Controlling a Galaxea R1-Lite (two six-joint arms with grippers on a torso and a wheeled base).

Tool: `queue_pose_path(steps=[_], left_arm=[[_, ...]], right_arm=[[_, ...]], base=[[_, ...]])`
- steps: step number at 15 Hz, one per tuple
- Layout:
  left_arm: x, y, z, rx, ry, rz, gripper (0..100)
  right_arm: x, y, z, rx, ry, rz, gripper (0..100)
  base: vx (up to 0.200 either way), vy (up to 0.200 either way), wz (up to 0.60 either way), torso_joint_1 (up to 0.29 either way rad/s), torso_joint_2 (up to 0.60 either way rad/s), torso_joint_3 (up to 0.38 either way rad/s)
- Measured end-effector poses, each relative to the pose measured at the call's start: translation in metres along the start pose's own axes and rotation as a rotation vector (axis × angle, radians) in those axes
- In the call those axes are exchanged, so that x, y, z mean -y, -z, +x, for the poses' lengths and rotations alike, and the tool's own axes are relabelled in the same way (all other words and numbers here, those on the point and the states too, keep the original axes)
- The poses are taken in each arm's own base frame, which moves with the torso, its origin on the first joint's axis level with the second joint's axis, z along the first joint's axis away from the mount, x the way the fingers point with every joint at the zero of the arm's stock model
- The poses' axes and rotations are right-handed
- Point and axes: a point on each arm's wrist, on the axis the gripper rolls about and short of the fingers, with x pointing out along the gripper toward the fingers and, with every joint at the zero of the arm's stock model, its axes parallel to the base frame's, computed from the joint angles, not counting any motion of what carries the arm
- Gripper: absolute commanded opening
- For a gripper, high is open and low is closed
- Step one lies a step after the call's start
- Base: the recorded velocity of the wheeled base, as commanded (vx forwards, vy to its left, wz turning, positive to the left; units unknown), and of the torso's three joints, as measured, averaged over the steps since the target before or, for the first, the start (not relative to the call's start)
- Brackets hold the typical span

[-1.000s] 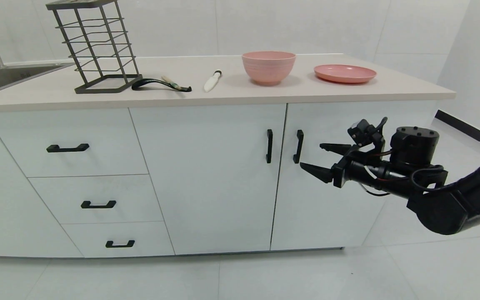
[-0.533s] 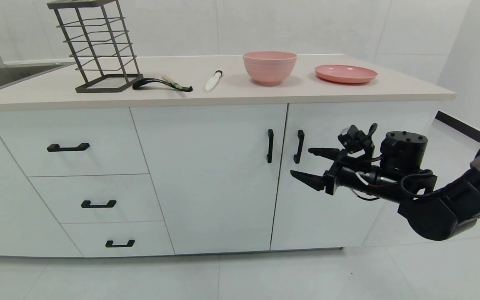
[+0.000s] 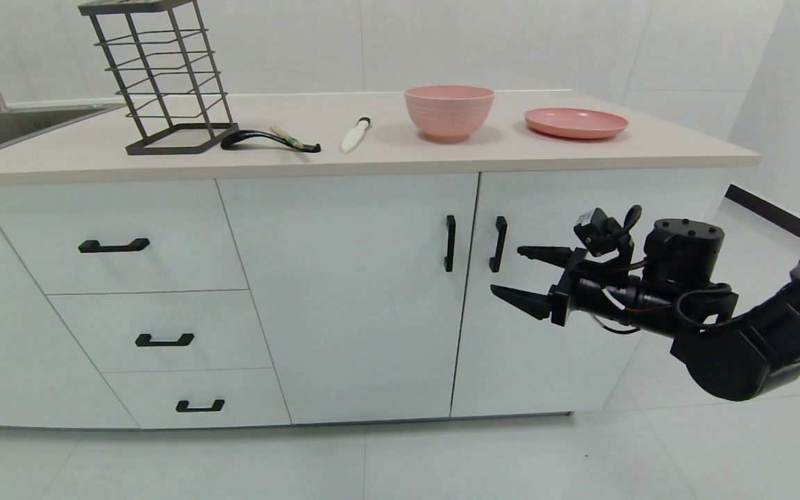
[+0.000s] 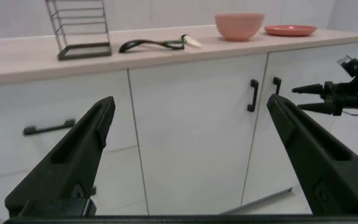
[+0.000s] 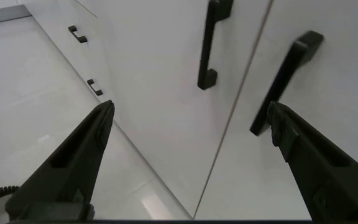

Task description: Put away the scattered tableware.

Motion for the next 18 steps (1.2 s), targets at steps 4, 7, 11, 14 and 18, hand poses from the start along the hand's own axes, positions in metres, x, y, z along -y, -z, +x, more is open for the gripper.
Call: queue_pose_path(steps=[4,7,11,14,18], left_arm=[[-0.009,-0.014,0.076,-0.047,0.143,0.059,100],[-0.009,0.000,0.131,-0.117,0.318,0.096,100],[0.000,0.036,0.190,-0.161,0.486,0.115,100],[0.005,0.071,0.228,-0.169,0.531,0.140,100],[0.030,0.090,0.273,-0.067,0.672,0.142,100]], right_arm=[[0.005,0.000,-0.002,0.024,0.013,-0.017,100],[0.009,0.002,0.000,0.024,0.017,-0.015,100],[0.019,0.002,0.012,0.069,0.032,-0.059,100],[0.027,0.008,0.022,0.087,0.028,-0.073,100],[0.031,0.021,0.030,0.076,0.014,-0.061,100]], base=[[0.000,0.000,0.00,0.000,0.00,0.000],[0.000,0.000,0.00,0.000,0.00,0.000],[0.000,0.000,0.00,0.000,0.00,0.000],[0.000,0.000,0.00,0.000,0.00,0.000],[0.000,0.000,0.00,0.000,0.00,0.000]])
